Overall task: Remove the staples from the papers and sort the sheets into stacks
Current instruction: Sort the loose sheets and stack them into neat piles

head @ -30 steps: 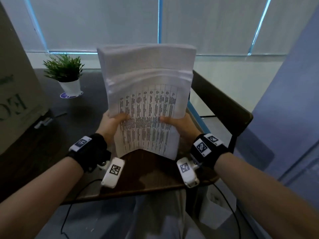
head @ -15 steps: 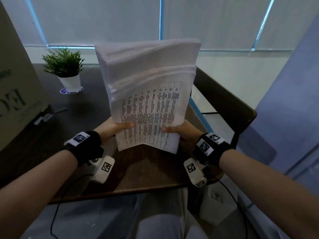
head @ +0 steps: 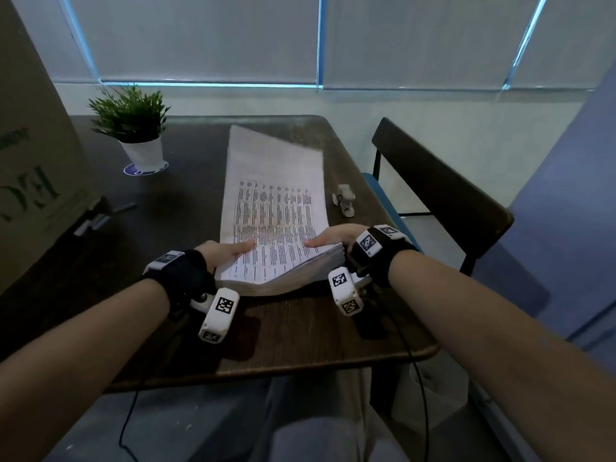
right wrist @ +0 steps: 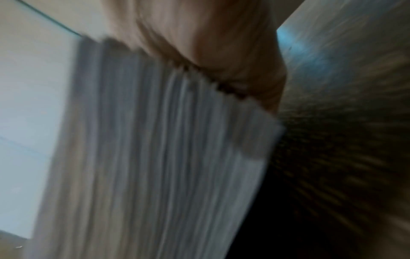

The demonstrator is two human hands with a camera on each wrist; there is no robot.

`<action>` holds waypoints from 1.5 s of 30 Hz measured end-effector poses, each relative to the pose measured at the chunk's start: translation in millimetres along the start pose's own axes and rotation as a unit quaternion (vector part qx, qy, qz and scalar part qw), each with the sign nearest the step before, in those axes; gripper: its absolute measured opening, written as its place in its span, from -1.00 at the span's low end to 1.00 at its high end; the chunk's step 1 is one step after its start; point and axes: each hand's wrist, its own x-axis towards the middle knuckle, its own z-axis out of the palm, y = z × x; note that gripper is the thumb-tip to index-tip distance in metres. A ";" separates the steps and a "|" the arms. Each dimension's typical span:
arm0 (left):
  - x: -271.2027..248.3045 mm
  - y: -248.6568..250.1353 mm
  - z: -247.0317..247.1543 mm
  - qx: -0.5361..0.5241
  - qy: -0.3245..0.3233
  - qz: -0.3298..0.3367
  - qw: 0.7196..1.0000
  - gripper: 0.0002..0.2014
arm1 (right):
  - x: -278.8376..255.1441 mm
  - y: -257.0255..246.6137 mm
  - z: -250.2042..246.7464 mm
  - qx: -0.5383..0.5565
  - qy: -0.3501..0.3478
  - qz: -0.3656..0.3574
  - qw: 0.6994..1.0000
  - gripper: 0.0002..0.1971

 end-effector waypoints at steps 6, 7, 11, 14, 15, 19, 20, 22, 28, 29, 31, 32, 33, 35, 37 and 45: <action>-18.5 9.1 15.6 -0.005 0.051 0.042 0.998 -0.67 | 17.3 12.7 -13.4 0.064 0.000 -0.011 0.998 -0.30; -20.3 9.3 15.5 -0.006 0.056 0.043 0.997 -0.68 | 7.4 11.2 -9.3 0.072 -0.015 -0.011 0.997 -0.48; -27.3 16.8 8.5 0.124 0.037 0.038 0.991 -0.47 | -13.5 -3.3 -11.7 -0.103 0.078 -0.003 0.992 -0.64; -40.1 37.0 2.3 0.307 0.108 0.090 0.941 -0.13 | -31.2 -33.1 -23.3 -0.256 0.146 -0.045 0.955 -0.56; -42.3 48.0 -0.1 0.381 0.156 0.152 0.898 -0.04 | -40.6 -45.4 -26.6 -0.326 0.168 -0.060 0.929 -0.55; -43.7 107.3 9.2 0.482 0.093 0.440 0.752 -0.06 | -63.2 -91.5 -32.8 -0.520 0.203 -0.106 0.823 -0.48; -42.0 121.2 14.2 0.507 0.064 0.437 0.740 -0.08 | -66.1 -100.7 -32.0 -0.557 0.213 -0.119 0.794 -0.47; -35.6 141.8 17.3 0.519 0.033 0.397 0.756 -0.21 | -65.0 -117.9 -35.9 -0.596 0.226 -0.149 0.756 -0.48; -6.6 139.8 -6.3 0.371 -0.022 0.358 0.856 -0.67 | -42.7 -152.8 -57.8 -0.566 0.203 -0.204 0.772 -0.49; -0.2 135.2 -9.4 0.337 -0.024 0.341 0.877 -0.71 | -37.5 -156.1 -61.6 -0.532 0.208 -0.228 0.788 -0.51; 13.1 123.6 -16.4 0.301 -0.022 0.283 0.910 -0.73 | -22.9 -158.5 -70.5 -0.452 0.213 -0.257 0.827 -0.51; 22.0 115.4 -21.3 0.291 -0.011 0.249 0.924 -0.72 | -12.6 -156.7 -77.3 -0.415 0.215 -0.257 0.846 -0.49; 31.0 107.1 -25.4 0.285 0.006 0.214 0.935 -0.70 | -0.3 -152.4 -85.6 -0.390 0.224 -0.245 0.859 -0.45; 43.0 87.9 -31.2 0.279 0.038 0.117 0.952 -0.61 | 26.9 -137.1 -101.6 -0.393 0.253 -0.196 0.862 -0.41; 59.7 67.2 -38.6 0.224 0.034 0.032 0.973 -0.60 | 54.8 -113.9 -113.3 -0.412 0.268 -0.133 0.861 -0.43; 48.0 59.4 -32.3 0.034 0.064 -0.003 0.997 -0.78 | 104.9 -47.9 -114.2 -0.429 0.306 -0.086 0.845 -0.66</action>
